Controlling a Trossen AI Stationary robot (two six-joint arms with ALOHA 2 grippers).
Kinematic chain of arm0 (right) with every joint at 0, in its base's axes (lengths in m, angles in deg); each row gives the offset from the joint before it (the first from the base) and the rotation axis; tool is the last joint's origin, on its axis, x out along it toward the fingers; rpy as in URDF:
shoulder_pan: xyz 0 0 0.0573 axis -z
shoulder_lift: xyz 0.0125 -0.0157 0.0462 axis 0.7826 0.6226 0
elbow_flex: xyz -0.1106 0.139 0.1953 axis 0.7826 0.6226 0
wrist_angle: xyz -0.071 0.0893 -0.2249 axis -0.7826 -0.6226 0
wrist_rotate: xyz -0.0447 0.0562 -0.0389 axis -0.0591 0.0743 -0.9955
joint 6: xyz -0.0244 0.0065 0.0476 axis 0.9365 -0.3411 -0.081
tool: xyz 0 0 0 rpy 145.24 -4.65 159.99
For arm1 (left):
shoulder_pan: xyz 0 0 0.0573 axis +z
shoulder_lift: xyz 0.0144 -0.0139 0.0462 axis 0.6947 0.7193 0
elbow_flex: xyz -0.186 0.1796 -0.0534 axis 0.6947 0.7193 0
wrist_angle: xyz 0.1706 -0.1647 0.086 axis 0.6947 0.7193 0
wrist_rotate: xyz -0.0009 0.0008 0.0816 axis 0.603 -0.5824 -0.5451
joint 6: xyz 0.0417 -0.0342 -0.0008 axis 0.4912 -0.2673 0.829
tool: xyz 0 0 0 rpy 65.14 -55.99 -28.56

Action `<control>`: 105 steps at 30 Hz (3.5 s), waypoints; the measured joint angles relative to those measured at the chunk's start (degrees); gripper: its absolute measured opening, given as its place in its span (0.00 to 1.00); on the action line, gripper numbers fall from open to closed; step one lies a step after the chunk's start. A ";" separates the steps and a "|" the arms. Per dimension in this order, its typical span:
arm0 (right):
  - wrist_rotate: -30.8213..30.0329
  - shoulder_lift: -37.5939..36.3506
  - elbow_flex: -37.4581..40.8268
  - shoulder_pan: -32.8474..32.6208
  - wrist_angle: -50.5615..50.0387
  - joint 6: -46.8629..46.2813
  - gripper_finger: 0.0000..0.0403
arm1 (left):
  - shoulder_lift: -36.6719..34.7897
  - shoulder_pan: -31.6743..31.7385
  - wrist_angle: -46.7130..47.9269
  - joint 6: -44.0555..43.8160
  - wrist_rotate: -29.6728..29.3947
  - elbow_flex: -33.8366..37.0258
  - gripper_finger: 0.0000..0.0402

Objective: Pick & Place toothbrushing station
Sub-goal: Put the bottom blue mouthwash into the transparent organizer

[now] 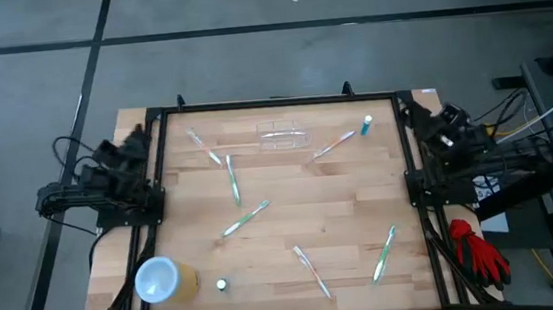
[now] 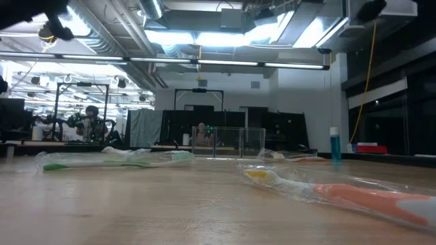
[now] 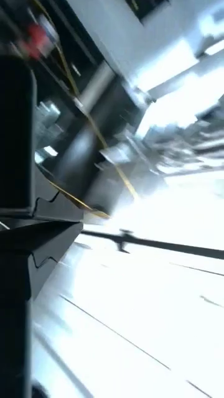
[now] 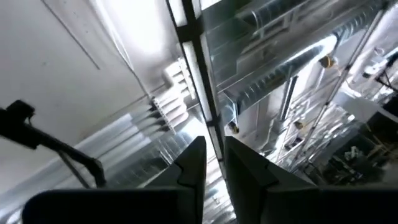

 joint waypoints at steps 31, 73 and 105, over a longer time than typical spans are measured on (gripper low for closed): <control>-1.66 20.83 -82.77 0.07 -133.83 6.12 0.15 | 41.97 0.04 111.26 -4.28 -5.34 -73.91 0.02; 6.12 26.77 -80.32 0.09 -152.54 -8.24 0.15 | 92.25 -16.45 137.33 -9.74 37.88 -83.62 0.01; 19.47 26.57 -80.32 -0.55 -148.37 5.42 0.15 | 100.16 -41.17 119.59 -36.93 44.73 -93.36 0.02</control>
